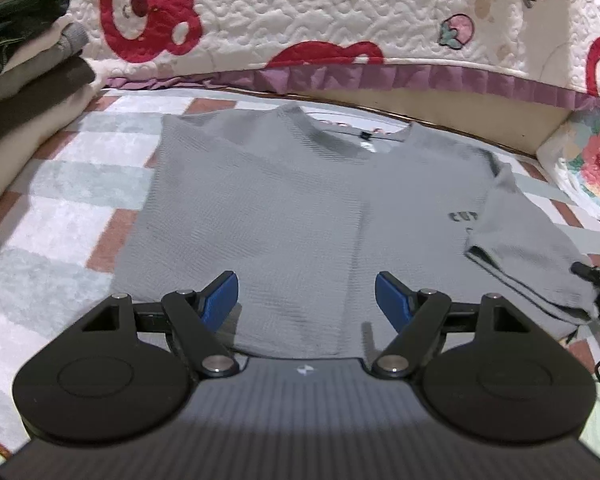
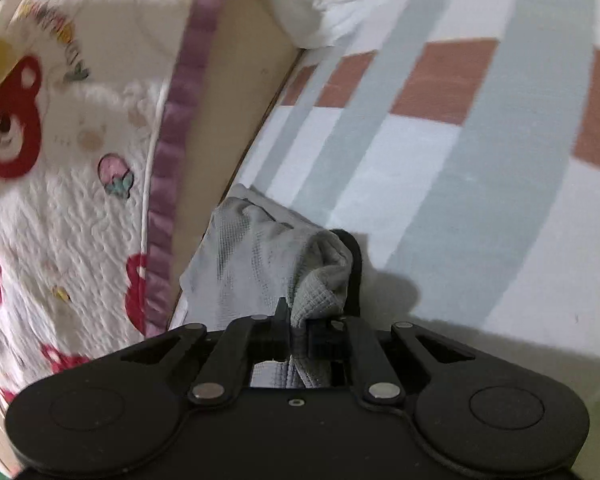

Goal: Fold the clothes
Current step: 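Grasp the shirt hem with the right tool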

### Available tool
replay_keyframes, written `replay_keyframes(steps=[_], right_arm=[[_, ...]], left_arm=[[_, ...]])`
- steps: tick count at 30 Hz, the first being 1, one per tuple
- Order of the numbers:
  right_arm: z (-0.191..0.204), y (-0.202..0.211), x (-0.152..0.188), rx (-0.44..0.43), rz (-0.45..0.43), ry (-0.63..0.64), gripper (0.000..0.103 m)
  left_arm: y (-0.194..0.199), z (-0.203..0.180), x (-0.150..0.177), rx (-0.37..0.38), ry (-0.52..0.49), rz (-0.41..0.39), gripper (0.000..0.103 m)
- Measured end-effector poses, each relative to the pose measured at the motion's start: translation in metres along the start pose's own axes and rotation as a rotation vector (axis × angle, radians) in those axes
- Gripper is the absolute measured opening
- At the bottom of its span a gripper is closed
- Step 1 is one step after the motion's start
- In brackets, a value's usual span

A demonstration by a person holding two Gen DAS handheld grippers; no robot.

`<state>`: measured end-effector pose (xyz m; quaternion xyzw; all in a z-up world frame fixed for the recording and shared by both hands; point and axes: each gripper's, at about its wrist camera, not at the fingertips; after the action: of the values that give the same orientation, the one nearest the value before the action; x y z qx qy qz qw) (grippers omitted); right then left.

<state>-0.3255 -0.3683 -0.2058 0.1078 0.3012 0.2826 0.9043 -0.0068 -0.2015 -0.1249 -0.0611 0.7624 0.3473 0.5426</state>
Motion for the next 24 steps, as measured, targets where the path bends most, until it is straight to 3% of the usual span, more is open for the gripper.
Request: replay_keyframes(steps=[6, 11, 16, 20, 24], right_arm=[[0.027, 0.014, -0.007, -0.032, -0.045, 0.216, 0.010], [0.136, 0.012, 0.018, -0.210, -0.019, 0.656, 0.010], [0.246, 0.002, 0.097, -0.535, 0.151, 0.919, 0.010], [0.278, 0.000, 0.186, -0.731, 0.395, 1.054, 0.009], [0.263, -0.002, 0.252, -0.740, 0.534, 1.166, 0.009]], left_arm=[[0.017, 0.026, -0.002, -0.051, -0.003, 0.070, 0.075], [0.051, 0.062, -0.018, -0.034, 0.109, 0.079, 0.075], [0.062, 0.102, -0.026, 0.011, 0.218, 0.024, 0.065], [0.051, 0.141, -0.019, 0.065, 0.380, -0.005, 0.060], [0.037, 0.166, -0.008, 0.101, 0.449, 0.006, 0.060]])
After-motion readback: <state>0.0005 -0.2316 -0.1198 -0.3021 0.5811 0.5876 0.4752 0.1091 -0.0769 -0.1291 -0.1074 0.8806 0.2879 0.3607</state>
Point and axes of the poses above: each gripper's, at about its wrist camera, not at the fingertips, and y roughly against the way its jaws point, z to its left, x to its underside, and after that the axes turned 14 degrees about -z, right-handed
